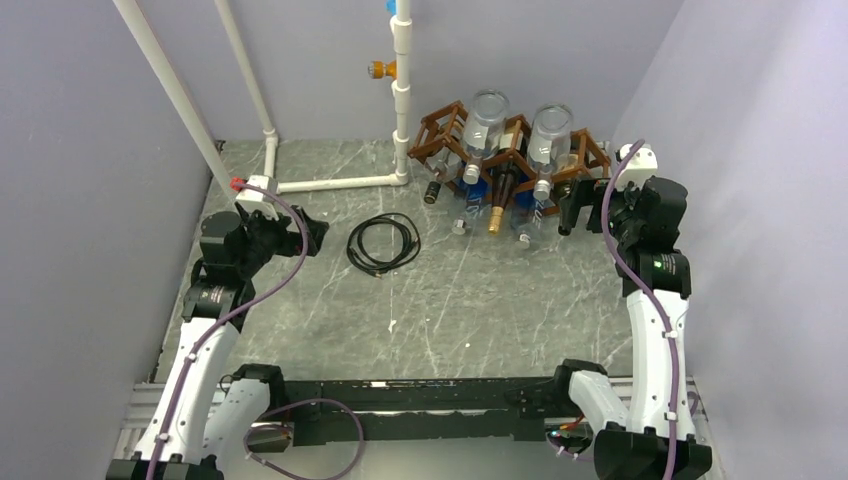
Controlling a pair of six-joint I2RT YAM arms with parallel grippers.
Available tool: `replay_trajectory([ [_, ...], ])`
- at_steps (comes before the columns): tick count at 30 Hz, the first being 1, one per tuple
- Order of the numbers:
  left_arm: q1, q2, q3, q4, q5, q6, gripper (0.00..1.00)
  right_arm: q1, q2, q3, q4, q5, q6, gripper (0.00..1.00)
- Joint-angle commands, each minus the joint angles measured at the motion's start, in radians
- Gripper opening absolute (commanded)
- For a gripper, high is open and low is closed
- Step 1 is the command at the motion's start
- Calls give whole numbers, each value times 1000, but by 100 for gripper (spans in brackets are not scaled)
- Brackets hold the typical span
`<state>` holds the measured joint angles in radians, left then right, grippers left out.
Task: Take the wine bottle off the wine rack
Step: Pick up the wine bottle from the wine rack.
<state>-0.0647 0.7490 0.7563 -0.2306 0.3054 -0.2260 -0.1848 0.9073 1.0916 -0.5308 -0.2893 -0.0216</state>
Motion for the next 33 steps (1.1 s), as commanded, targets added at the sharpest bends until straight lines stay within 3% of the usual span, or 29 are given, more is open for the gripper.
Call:
replay_trajectory([
  [1,0,33,32,-5,101,19,99,-1,-12,60,-20,-18,6,100],
  [6,0,30,6,5,116,68,99,-1,-1,59,-45,-143,-99,100],
  [11,0,40,-3,22,167,64,99,7,59,121,-195,-479,-373,100],
  [16,0,48,-6,35,228,50,99,30,146,191,-280,-490,-374,100],
  [25,-3,2,-22,55,269,25,99,30,175,181,-197,-463,-293,100],
  [33,-3,-6,-13,61,307,0,99,30,233,285,-233,-427,-258,100],
])
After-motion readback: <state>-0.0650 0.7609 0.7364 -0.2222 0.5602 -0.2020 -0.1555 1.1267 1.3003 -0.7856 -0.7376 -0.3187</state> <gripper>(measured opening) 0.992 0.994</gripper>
